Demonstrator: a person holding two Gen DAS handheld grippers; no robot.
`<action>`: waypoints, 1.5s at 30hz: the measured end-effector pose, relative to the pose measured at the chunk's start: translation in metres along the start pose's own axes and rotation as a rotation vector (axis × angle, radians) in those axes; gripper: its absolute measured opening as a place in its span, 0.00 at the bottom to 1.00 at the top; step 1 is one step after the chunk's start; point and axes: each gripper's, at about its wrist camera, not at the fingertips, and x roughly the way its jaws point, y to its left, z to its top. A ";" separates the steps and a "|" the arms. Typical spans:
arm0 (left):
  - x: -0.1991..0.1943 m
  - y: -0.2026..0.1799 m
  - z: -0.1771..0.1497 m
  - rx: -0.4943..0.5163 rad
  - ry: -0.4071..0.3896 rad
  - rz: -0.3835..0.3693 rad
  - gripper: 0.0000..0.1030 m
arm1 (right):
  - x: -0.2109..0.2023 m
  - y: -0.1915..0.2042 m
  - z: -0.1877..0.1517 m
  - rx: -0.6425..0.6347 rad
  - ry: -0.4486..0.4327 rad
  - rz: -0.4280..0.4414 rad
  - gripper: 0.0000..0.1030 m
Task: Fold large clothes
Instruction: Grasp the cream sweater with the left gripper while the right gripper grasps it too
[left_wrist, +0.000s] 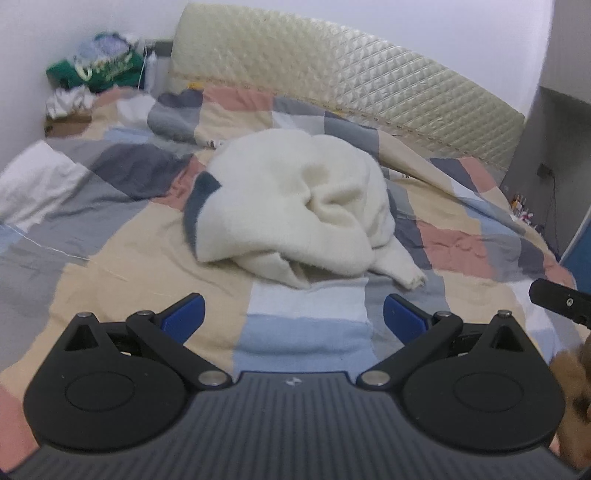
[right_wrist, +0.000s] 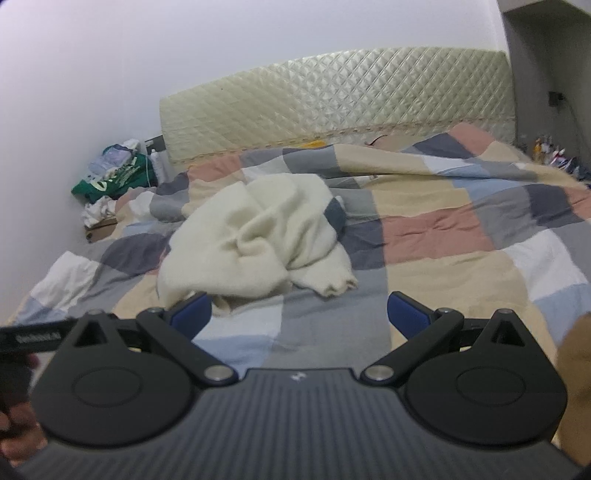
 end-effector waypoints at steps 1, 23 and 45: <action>0.012 0.004 0.006 -0.023 0.013 -0.009 1.00 | 0.011 -0.001 0.007 0.006 0.014 0.001 1.00; 0.235 0.077 0.025 -0.259 -0.047 -0.298 0.87 | 0.298 -0.060 0.010 0.388 0.159 0.222 0.80; 0.154 0.119 0.062 -0.380 -0.368 -0.403 0.07 | 0.249 -0.070 0.062 0.297 -0.153 0.331 0.13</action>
